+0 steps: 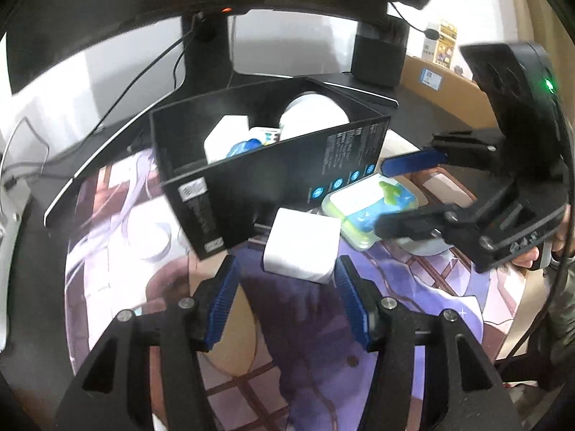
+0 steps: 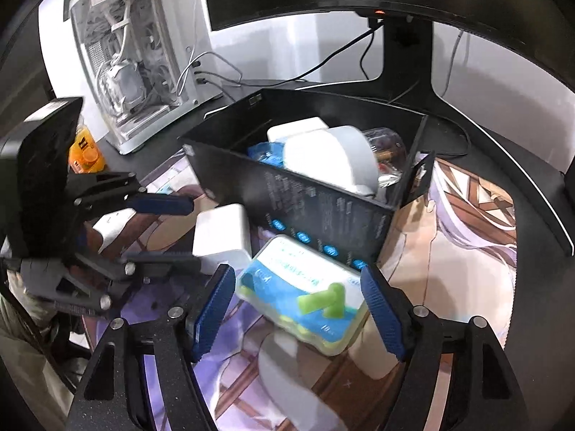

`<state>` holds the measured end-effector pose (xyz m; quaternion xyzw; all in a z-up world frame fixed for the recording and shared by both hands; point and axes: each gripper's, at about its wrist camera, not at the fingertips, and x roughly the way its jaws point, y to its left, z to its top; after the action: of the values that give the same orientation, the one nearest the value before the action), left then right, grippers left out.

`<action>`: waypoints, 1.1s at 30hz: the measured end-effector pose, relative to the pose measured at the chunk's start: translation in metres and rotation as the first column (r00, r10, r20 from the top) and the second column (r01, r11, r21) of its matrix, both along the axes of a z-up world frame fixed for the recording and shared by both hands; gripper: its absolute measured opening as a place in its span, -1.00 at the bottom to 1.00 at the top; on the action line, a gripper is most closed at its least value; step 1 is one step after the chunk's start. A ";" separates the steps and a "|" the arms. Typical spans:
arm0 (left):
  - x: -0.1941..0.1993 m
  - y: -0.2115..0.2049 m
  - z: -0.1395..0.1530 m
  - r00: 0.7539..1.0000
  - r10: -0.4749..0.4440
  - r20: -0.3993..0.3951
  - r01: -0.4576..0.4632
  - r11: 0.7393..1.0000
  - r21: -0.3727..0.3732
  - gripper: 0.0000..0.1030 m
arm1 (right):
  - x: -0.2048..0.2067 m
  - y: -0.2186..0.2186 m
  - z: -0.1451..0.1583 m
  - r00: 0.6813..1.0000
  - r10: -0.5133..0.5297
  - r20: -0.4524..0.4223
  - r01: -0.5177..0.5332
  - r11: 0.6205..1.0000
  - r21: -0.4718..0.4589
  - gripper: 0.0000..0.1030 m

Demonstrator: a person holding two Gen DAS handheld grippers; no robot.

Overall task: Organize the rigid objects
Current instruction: 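Move both grippers back to the white charger and green earplug case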

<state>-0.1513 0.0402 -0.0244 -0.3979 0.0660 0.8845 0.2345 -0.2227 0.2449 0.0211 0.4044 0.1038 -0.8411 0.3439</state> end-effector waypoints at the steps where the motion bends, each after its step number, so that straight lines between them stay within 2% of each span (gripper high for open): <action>1: 0.001 -0.003 0.000 1.000 0.005 0.006 -0.005 1.000 0.002 0.09 | 0.003 -0.002 0.000 1.000 0.016 0.009 -0.016 1.000 0.003 0.43; 5: 0.005 -0.011 0.003 1.000 0.028 0.012 -0.028 1.000 -0.009 0.09 | 0.015 -0.011 0.002 0.997 0.070 0.026 -0.070 0.997 0.029 0.43; 7: 0.008 -0.020 0.004 0.999 0.049 0.015 -0.049 0.999 -0.005 0.09 | 0.018 -0.013 0.005 0.997 0.081 -0.004 -0.081 0.996 0.040 0.44; 9: 0.010 -0.027 0.004 0.997 0.070 0.012 -0.070 0.998 0.010 0.09 | 0.013 -0.009 0.005 0.998 0.055 -0.016 -0.054 0.997 0.049 0.44; 12: 0.006 -0.036 0.005 0.996 0.090 0.008 -0.090 0.996 0.008 0.09 | 0.001 0.003 0.001 1.000 0.016 0.026 -0.017 1.000 0.007 0.47; 17: -0.003 -0.055 0.004 0.991 0.125 0.056 -0.130 0.986 0.102 0.08 | -0.001 0.005 0.001 0.999 -0.009 0.049 0.010 1.000 -0.007 0.59; 19: -0.001 -0.057 0.006 0.991 0.121 0.059 -0.127 0.986 0.110 0.08 | 0.002 0.002 0.002 0.999 -0.007 0.049 0.007 1.000 0.006 0.61; 23: 0.006 -0.048 0.012 0.996 0.084 0.043 -0.088 0.988 0.123 0.08 | 0.007 -0.003 0.001 1.000 0.000 0.020 -0.001 0.998 0.055 0.62; 27: 0.012 -0.026 0.011 0.999 0.019 0.050 -0.026 0.992 0.124 0.08 | 0.000 0.000 -0.003 0.999 -0.024 0.029 0.023 0.999 0.042 0.66; 33: 0.003 -0.001 0.006 0.999 0.021 0.030 -0.023 0.998 0.056 0.08 | -0.001 -0.006 -0.008 1.000 -0.008 0.006 0.008 0.999 0.032 0.67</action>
<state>-0.1488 0.0391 -0.0185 -0.4048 0.0334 0.8826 0.2368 -0.2240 0.2389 0.0134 0.4126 0.1145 -0.8396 0.3342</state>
